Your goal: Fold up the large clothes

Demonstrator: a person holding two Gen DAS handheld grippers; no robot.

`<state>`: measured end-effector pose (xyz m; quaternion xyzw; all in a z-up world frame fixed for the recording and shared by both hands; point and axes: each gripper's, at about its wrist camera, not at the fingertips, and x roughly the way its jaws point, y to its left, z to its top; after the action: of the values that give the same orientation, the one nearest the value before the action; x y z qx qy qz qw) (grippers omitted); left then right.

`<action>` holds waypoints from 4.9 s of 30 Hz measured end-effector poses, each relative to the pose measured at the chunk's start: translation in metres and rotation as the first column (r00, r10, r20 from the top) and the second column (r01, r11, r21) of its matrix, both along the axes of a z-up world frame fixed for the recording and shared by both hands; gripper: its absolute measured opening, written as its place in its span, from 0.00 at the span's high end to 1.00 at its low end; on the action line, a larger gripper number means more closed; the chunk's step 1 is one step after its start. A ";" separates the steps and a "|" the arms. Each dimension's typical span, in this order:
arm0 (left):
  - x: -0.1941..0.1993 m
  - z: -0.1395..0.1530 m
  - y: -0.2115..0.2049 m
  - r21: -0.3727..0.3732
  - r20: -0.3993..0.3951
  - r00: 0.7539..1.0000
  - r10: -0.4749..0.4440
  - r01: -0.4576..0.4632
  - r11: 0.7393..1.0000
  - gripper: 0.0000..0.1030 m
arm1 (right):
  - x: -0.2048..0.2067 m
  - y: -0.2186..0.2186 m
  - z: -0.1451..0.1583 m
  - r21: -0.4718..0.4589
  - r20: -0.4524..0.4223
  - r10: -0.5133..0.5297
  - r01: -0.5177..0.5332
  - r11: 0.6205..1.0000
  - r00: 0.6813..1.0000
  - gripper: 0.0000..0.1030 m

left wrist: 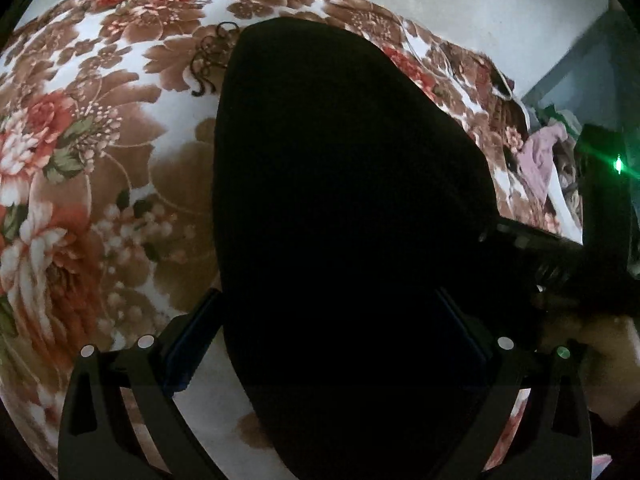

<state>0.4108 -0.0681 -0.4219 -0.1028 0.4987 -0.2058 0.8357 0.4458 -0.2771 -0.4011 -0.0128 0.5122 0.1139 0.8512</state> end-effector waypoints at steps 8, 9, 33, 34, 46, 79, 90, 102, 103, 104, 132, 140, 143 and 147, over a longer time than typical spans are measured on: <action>-0.017 0.051 0.007 0.134 0.112 0.994 0.003 -0.018 0.991 0.05 | -0.010 -0.024 0.025 -0.050 -0.018 -0.019 0.018 0.999 1.000 0.14; -0.020 0.061 0.013 0.127 0.134 0.991 0.023 -0.040 0.991 0.05 | -0.015 -0.030 0.037 -0.073 0.004 -0.030 0.031 0.997 1.000 0.12; -0.007 0.075 0.039 0.073 0.029 0.998 0.062 -0.064 0.995 0.05 | -0.014 -0.116 0.025 0.155 -0.180 -0.087 0.116 0.981 0.980 0.05; -0.002 0.070 0.040 0.047 0.002 0.999 0.054 -0.054 0.997 0.05 | -0.007 -0.115 0.023 0.174 -0.191 -0.076 0.110 0.979 0.979 0.05; 0.067 -0.008 0.034 -0.145 -0.235 0.965 -0.114 0.081 0.986 0.04 | 0.050 -0.088 -0.053 0.346 -0.414 0.028 0.129 0.929 0.910 0.05; 0.063 0.030 -0.034 -0.172 -0.226 0.942 -0.248 0.212 0.962 0.37 | 0.012 -0.098 0.033 0.505 -0.361 0.116 0.090 0.858 0.925 0.73; 0.011 0.139 -0.110 -0.148 -0.113 0.877 -0.468 0.451 0.880 0.39 | -0.103 -0.205 0.130 0.605 -0.252 -0.050 0.198 0.771 0.966 0.73; -0.111 0.168 -0.375 -0.316 -0.024 0.625 -0.780 0.735 0.599 0.39 | -0.330 -0.451 0.227 0.426 -0.183 -0.461 0.493 0.759 0.868 0.73; -0.124 0.167 -0.397 -0.332 -0.021 0.590 -0.807 0.757 0.562 0.39 | -0.352 -0.465 0.231 0.419 -0.182 -0.499 0.526 0.740 0.847 0.73; -0.140 0.165 -0.428 -0.353 -0.020 0.542 -0.840 0.782 0.513 0.39 | -0.382 -0.483 0.236 0.403 -0.176 -0.554 0.573 0.713 0.814 0.73; -0.206 -0.013 -0.557 -0.115 -0.168 0.191 -0.967 0.971 0.212 0.06 | -0.581 -0.534 0.046 0.196 -0.111 -0.798 0.801 0.566 0.592 0.36; -0.222 0.065 -0.508 0.262 0.049 0.261 -0.964 0.928 0.265 0.05 | -0.590 -0.525 0.113 0.015 -0.019 -0.867 0.867 0.498 0.498 0.15; -0.245 0.075 -0.513 0.223 0.073 0.273 -0.959 0.933 0.283 0.05 | -0.584 -0.523 0.135 -0.038 0.070 -0.880 0.883 0.469 0.470 0.08; -0.271 0.053 -0.525 0.223 0.070 0.305 -0.950 0.923 0.313 0.05 | -0.559 -0.552 0.118 -0.105 0.114 -0.909 0.915 0.390 0.400 0.08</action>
<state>0.1395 -0.5931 -0.3686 0.2857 0.3970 -0.6263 0.6070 -0.1137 -0.8286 -0.2835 0.2031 0.4263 -0.4099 0.7804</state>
